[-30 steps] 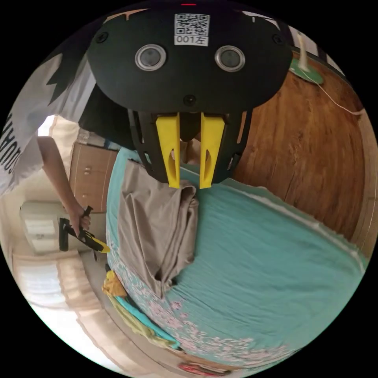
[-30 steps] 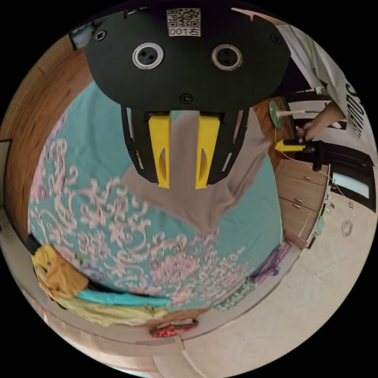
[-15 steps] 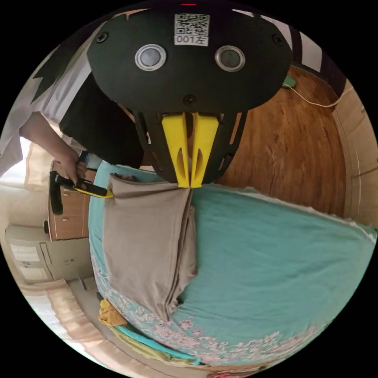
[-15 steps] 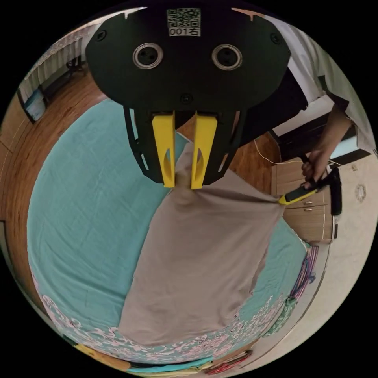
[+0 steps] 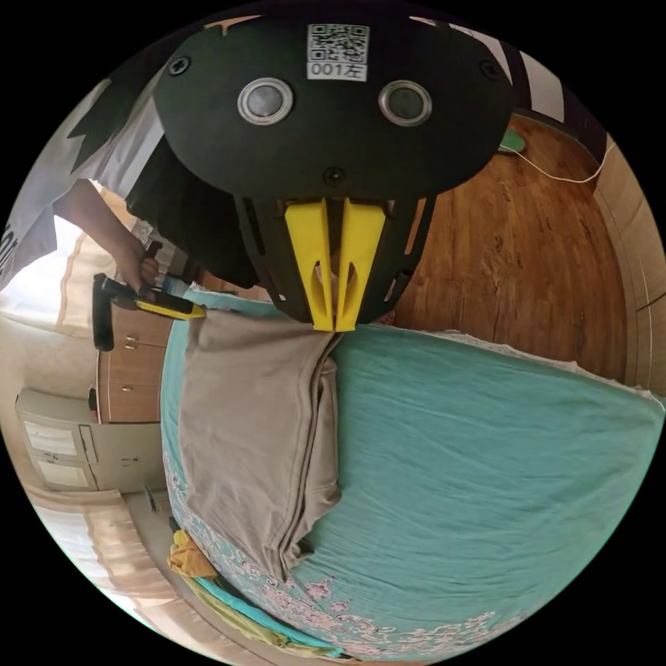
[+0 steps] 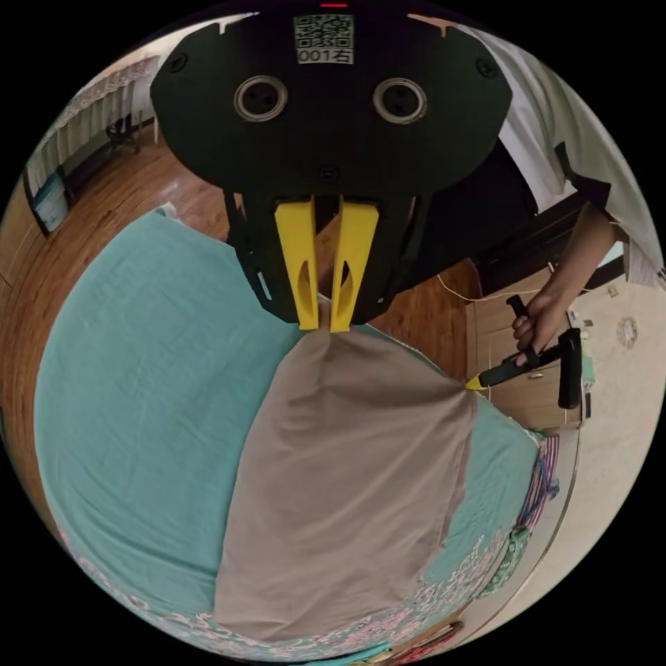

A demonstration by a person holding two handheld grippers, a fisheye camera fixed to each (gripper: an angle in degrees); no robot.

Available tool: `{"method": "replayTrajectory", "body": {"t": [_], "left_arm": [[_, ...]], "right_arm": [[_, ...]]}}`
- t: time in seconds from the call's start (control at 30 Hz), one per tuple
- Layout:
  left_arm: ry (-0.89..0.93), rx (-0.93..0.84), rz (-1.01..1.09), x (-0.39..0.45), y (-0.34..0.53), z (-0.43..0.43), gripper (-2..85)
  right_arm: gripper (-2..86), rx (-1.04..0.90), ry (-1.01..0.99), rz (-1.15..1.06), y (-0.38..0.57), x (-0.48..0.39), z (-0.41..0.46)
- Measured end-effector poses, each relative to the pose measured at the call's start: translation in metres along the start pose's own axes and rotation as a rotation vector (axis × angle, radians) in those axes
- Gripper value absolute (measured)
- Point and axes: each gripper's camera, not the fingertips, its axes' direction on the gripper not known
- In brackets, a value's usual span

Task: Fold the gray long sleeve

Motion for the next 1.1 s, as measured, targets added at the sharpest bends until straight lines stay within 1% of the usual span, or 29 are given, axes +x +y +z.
{"method": "replayTrajectory", "body": {"t": [0.07, 0.17, 0.2, 0.3, 0.47, 0.53, 0.6, 0.67, 0.73, 0.77, 0.8, 0.87, 0.9, 0.97, 1.03, 1.1], "left_arm": [[0.001, -0.008, 0.012, -0.002, 0.003, -0.001, -0.9], [-0.005, -0.038, 0.009, -0.004, 0.009, 0.01, -0.9], [-0.014, -0.056, 0.008, -0.003, 0.01, 0.019, -0.9], [-0.051, -0.062, -0.005, 0.002, 0.008, 0.035, -1.0], [-0.034, -0.067, -0.067, 0.006, 0.007, 0.039, -1.4], [-0.057, -0.043, -0.086, 0.007, 0.011, 0.03, -1.4], [-0.131, 0.024, -0.128, 0.012, 0.013, 0.008, -1.3], [-0.16, 0.109, -0.11, 0.024, 0.006, -0.011, -0.9], [-0.066, 0.207, -0.037, 0.041, -0.017, -0.026, 0.4], [-0.019, 0.262, 0.05, 0.056, -0.041, -0.031, 1.7], [-0.015, 0.3, 0.124, 0.069, -0.069, -0.032, 2.5], [-0.034, 0.333, 0.198, 0.084, -0.116, -0.026, 2.7], [-0.044, 0.332, 0.237, 0.091, -0.146, -0.017, 2.8], [-0.047, 0.291, 0.287, 0.098, -0.188, 0.0, 3.1], [-0.039, 0.226, 0.316, 0.101, -0.222, 0.018, 3.6], [-0.024, 0.144, 0.356, 0.104, -0.249, 0.039, 4.0]], "right_arm": [[2.5, 0.037, 0.014, -0.025, 0.017, -0.005, -0.01], [2.1, 0.073, -0.105, 0.046, 0.037, 0.009, -0.009], [2.0, 0.065, -0.109, 0.066, 0.04, 0.013, 0.0], [1.9, 0.06, -0.026, 0.025, 0.041, 0.006, 0.024], [2.5, 0.024, -0.02, -0.042, 0.05, 0.0, 0.031], [2.9, 0.007, 0.023, -0.048, 0.059, 0.003, 0.025], [3.4, 0.031, 0.132, -0.078, 0.069, 0.006, 0.008], [4.2, 0.089, 0.238, -0.117, 0.066, 0.008, -0.009], [5.4, 0.175, 0.294, -0.167, 0.049, 0.012, -0.027], [6.5, 0.235, 0.303, -0.2, 0.029, 0.016, -0.038], [7.7, 0.306, 0.3, -0.228, 0.007, 0.02, -0.049], [9.0, 0.418, 0.296, -0.259, -0.029, 0.029, -0.064], [9.5, 0.479, 0.282, -0.274, -0.054, 0.036, -0.072], [10.0, 0.521, 0.256, -0.299, -0.092, 0.047, -0.078], [10.1, 0.486, 0.247, -0.335, -0.13, 0.058, -0.077], [9.7, 0.398, 0.22, -0.381, -0.172, 0.071, -0.068]]}}
